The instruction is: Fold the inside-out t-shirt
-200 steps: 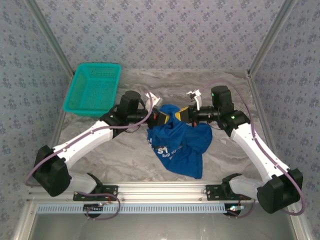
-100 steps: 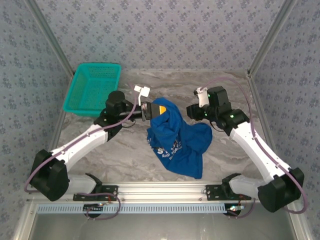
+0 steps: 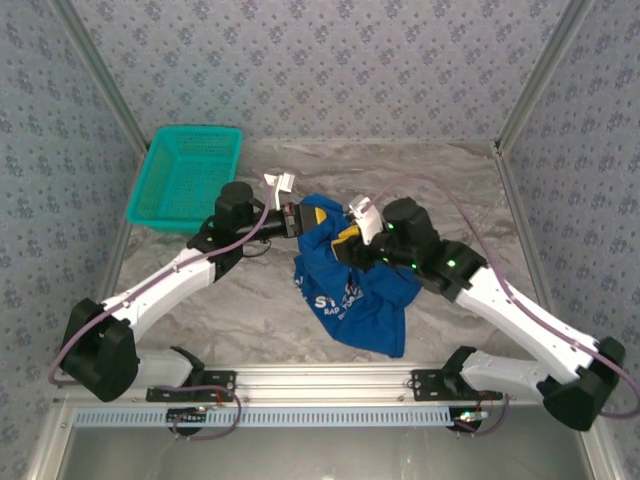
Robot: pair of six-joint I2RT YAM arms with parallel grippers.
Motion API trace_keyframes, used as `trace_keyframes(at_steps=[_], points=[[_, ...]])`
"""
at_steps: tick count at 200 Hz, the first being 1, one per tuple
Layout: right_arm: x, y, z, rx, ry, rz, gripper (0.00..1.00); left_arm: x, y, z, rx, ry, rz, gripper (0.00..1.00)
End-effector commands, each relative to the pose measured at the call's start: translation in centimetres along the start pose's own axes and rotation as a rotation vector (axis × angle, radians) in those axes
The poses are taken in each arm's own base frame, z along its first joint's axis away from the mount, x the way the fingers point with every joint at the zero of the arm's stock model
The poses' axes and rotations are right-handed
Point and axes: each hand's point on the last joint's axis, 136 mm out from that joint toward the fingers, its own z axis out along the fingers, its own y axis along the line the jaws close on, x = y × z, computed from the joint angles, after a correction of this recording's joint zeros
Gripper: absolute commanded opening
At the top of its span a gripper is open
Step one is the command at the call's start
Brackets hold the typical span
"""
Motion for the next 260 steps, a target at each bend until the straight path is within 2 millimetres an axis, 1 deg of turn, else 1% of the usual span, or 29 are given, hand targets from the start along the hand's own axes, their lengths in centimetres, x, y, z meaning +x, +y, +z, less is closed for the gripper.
trace_keyframes(at_steps=[1, 27, 44, 59, 75, 97, 108, 126, 136, 146, 158, 167, 179, 195, 221, 233, 237, 250, 260], points=[[-1.4, -1.4, 0.5, 0.038, -0.037, 0.078, 0.30, -1.1, -1.8, -0.7, 0.032, -0.034, 0.044, 0.00], [-1.0, -2.8, 1.9, 0.067, -0.018, 0.135, 0.33, -1.2, -2.5, -0.9, 0.053, -0.034, 0.062, 0.00], [-0.9, -3.6, 2.6, 0.097, -0.020, 0.156, 0.33, -1.0, -2.9, -0.9, 0.065, -0.025, 0.070, 0.00], [-0.9, -4.1, 3.1, 0.104, -0.024, 0.164, 0.32, -0.7, -3.2, -0.8, 0.082, -0.009, 0.075, 0.00], [-1.2, -4.2, 3.7, 0.088, -0.031, 0.172, 0.31, -0.5, -3.5, -0.8, 0.094, 0.000, 0.080, 0.00], [-1.0, -5.1, 4.5, 0.117, -0.025, 0.177, 0.22, -0.5, -4.2, -0.8, 0.120, 0.000, 0.091, 0.00], [-1.2, -5.5, 4.4, 0.121, -0.041, 0.179, 0.15, -0.5, -4.4, -0.9, 0.125, -0.001, 0.096, 0.00], [-2.0, -5.6, 3.3, 0.100, -0.082, 0.165, 0.00, -0.4, -4.1, -1.0, 0.110, -0.001, 0.098, 0.00], [-2.4, -5.5, 2.1, 0.070, -0.100, 0.164, 0.00, -0.5, -3.2, -1.2, 0.063, -0.011, 0.103, 0.00], [-2.8, -4.8, 0.6, -0.011, -0.129, 0.168, 0.00, -0.8, -2.1, -1.5, 0.007, -0.035, 0.118, 0.00], [-3.4, -3.9, -1.4, -0.133, -0.186, 0.199, 0.00, -1.1, -0.2, -1.8, -0.085, -0.062, 0.127, 0.00], [-3.8, -2.8, -2.9, -0.245, -0.221, 0.218, 0.00, -1.2, 1.2, -2.0, -0.146, -0.076, 0.135, 0.00], [-4.3, -1.9, -4.3, -0.344, -0.252, 0.246, 0.00, -1.4, 3.0, -2.0, -0.218, -0.089, 0.130, 0.00], [-4.8, -0.6, -5.4, -0.453, -0.270, 0.258, 0.00, -1.4, 4.6, -1.5, -0.259, -0.088, 0.119, 0.00], [-5.9, 0.5, -6.2, -0.553, -0.303, 0.251, 0.00, -1.5, 5.3, -0.5, -0.247, -0.079, 0.106, 0.00], [-6.2, 0.2, -6.2, -0.569, -0.306, 0.260, 0.00, -1.6, 6.1, -0.6, -0.284, -0.074, 0.100, 0.11], [-6.2, 0.0, -6.2, -0.564, -0.303, 0.262, 0.00, -1.6, 6.4, -0.7, -0.299, -0.074, 0.101, 0.17], [-5.8, -1.0, -5.7, -0.534, -0.288, 0.283, 0.00, -1.6, 6.8, -1.6, -0.354, -0.083, 0.116, 0.41], [-5.4, -1.5, -5.4, -0.530, -0.279, 0.296, 0.00, -1.4, 6.8, -2.6, -0.388, -0.096, 0.143, 0.52]])
